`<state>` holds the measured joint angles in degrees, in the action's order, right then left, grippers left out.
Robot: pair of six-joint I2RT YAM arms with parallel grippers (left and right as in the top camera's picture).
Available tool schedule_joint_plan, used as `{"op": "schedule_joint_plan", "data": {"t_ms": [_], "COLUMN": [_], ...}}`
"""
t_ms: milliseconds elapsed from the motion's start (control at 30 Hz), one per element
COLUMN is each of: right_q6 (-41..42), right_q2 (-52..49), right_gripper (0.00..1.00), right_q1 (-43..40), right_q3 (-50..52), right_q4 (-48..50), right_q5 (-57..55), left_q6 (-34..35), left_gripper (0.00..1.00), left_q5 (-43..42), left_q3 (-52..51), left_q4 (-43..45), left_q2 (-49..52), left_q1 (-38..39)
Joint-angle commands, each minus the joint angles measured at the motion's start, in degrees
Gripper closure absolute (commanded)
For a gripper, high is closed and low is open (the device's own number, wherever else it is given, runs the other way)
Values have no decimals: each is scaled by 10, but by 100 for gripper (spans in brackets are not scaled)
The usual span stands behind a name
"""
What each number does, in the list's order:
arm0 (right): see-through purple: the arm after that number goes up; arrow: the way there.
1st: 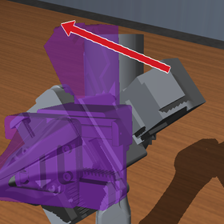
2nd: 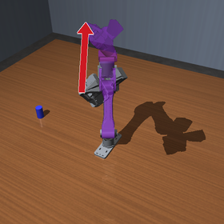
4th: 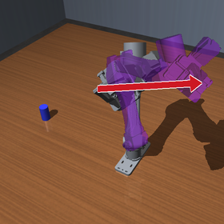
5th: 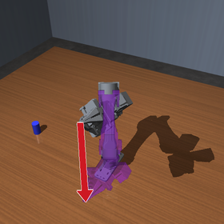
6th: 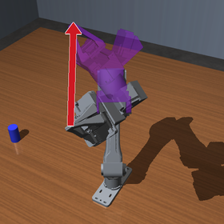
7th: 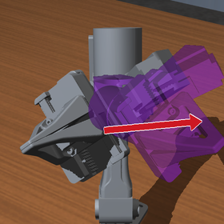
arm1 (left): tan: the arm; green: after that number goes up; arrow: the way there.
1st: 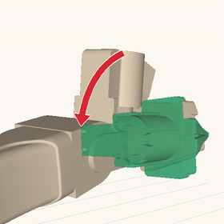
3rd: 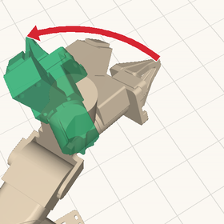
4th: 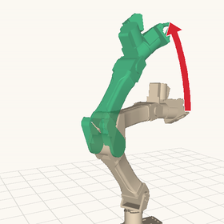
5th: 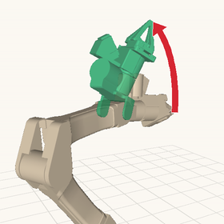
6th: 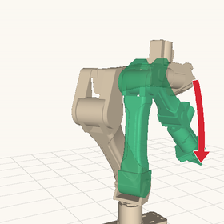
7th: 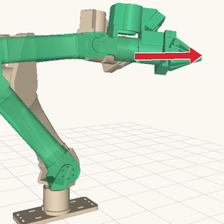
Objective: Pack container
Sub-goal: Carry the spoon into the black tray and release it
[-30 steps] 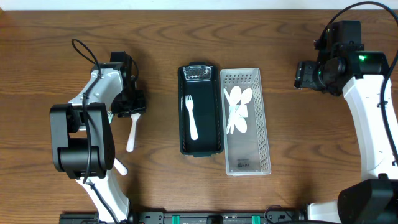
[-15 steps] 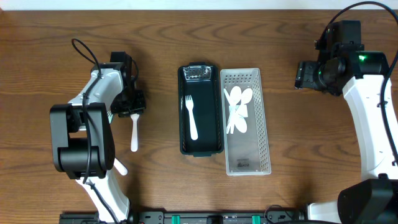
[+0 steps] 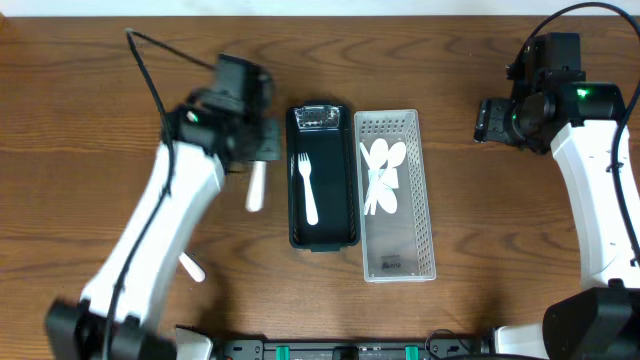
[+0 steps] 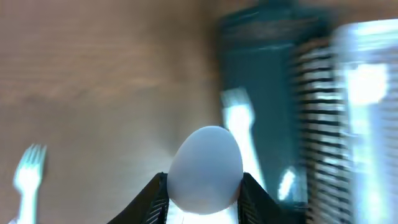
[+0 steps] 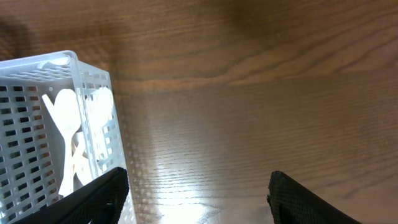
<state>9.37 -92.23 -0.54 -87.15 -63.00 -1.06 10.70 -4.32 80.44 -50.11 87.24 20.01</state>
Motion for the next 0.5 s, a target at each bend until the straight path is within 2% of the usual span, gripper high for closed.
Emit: {"op": "schedule_joint_plan", "data": {"t_ms": [0, 200, 467], "right_q6": [-9, -9, -9], "right_q2": [0, 0, 0], "right_gripper": [25, 24, 24], "right_q1": [-3, -3, -3], "right_q3": [3, 3, 3], "right_q4": [0, 0, -1], "right_q5": [-4, -4, -4], "left_q6": [55, 96, 110], "left_gripper": [94, 94, 94], "left_q5": [-2, -1, 0], "left_q3": [2, 2, 2], "left_q4": [14, 71, 93], "left_q2": [-6, 44, 158], "left_q1": [57, 134, 144]}}
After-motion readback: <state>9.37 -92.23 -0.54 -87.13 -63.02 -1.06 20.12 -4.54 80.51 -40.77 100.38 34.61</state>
